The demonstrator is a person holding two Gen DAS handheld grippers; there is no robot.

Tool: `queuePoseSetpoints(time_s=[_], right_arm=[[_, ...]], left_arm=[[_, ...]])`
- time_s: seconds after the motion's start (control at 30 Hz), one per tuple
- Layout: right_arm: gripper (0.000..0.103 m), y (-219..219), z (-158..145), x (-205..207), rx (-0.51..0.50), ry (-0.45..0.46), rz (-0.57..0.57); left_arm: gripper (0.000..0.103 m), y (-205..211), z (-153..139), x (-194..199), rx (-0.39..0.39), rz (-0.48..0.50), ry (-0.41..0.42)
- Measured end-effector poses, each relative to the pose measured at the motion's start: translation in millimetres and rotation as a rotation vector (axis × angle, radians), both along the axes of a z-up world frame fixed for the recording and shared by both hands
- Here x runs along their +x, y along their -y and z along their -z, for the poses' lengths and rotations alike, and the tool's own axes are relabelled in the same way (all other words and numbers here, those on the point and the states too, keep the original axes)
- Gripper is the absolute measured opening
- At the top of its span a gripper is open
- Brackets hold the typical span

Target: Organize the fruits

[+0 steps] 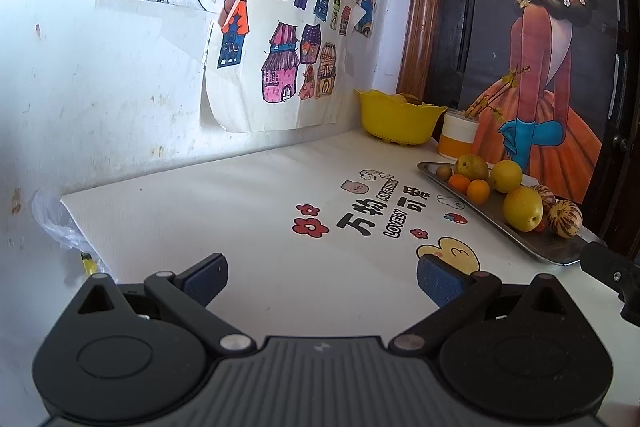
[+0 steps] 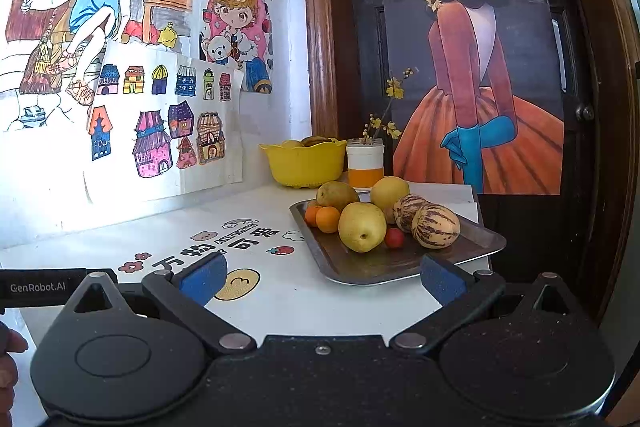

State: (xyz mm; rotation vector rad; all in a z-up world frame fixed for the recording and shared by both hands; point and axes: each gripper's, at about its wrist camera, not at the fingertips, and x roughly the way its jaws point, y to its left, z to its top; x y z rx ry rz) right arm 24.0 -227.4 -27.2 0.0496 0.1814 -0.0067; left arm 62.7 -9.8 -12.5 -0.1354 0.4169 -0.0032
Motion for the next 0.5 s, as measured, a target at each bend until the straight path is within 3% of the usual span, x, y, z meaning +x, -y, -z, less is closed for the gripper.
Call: queuePoseSetpoints(time_s=[0.5], right_arm=[[0.102,-2.7,1.3,-1.4,-0.040,0.012,-0.009]], left_arm=[[0.103,-1.1,2.8,-0.7,-0.008,-0.006,-0.009]])
